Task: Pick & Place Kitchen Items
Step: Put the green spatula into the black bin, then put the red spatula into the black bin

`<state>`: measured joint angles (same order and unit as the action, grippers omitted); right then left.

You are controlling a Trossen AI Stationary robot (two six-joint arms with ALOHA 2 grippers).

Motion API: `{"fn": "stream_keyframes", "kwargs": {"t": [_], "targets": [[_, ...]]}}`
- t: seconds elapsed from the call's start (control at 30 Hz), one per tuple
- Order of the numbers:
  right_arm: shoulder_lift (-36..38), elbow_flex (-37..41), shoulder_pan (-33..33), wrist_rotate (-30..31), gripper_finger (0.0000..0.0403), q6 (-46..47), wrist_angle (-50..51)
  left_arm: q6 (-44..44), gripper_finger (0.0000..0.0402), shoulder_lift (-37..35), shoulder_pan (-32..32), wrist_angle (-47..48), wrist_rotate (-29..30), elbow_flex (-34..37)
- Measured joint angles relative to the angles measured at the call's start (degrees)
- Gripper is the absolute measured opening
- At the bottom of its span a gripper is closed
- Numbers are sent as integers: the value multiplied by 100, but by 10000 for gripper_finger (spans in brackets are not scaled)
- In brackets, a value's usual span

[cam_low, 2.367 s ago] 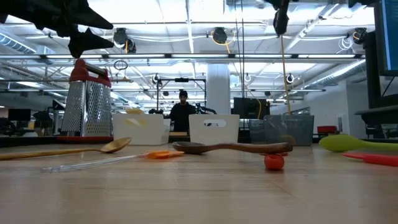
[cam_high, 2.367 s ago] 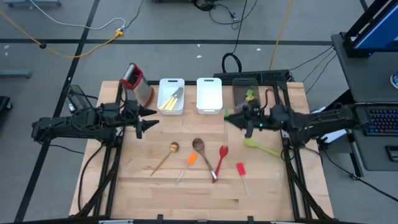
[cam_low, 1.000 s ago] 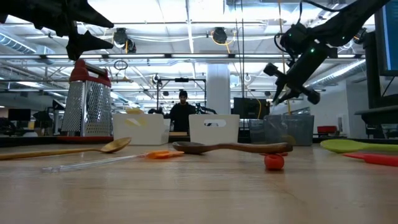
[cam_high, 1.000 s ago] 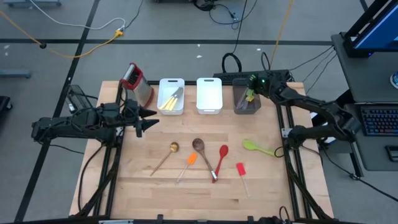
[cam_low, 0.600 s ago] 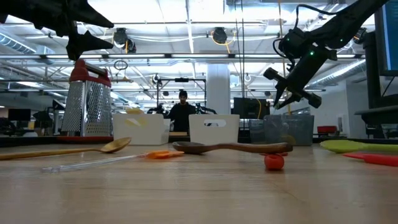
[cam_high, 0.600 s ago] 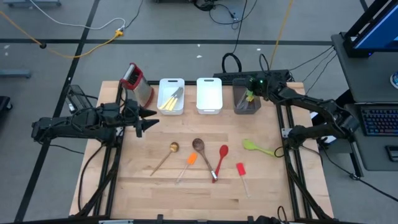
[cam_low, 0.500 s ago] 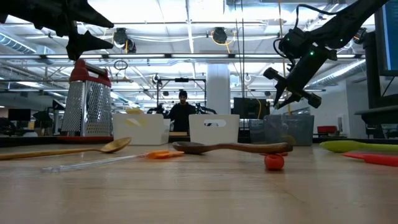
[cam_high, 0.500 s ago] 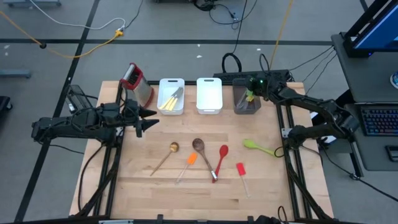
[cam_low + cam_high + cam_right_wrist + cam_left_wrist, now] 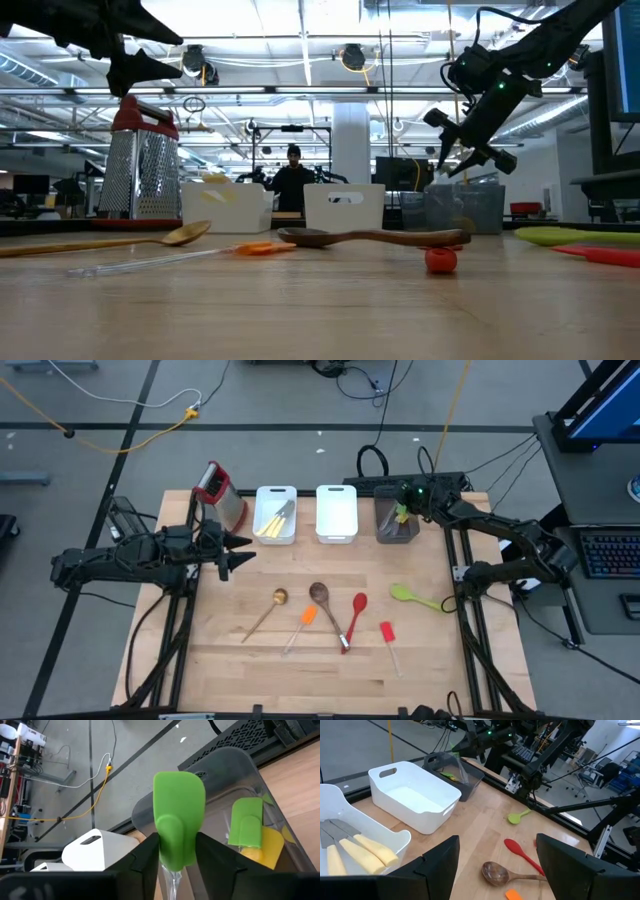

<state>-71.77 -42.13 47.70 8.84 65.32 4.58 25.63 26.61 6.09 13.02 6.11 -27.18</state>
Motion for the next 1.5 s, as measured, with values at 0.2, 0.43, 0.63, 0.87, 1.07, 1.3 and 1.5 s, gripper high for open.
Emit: {"fn": "stream_keyframes", "kwargs": {"t": [0.2, 0.43, 0.63, 0.87, 1.07, 1.3, 1.5], "targets": [[0, 0, 0, -1, 138, 21, 2, 2, 269, 0, 0, 0, -4, 0], [0, 0, 0, -11, 137, 299, 15, 12, 269, 0, 0, 0, -7, 0], [0, 0, 0, -13, 135, 350, 22, 17, 269, 0, 0, 2, -11, 0], [4, 0, 0, -13, 135, 450, 22, 16, 269, 0, 0, 2, -13, 0], [4, 0, -2, -15, 148, 426, 20, 15, 269, 0, -1, 3, -13, 0], [4, 0, -2, -11, 185, 413, 20, 11, 269, 0, -1, 4, -9, 0], [11, 0, -2, -14, 207, 410, -2, -143, 269, 0, -2, 4, -7, 0]]}}
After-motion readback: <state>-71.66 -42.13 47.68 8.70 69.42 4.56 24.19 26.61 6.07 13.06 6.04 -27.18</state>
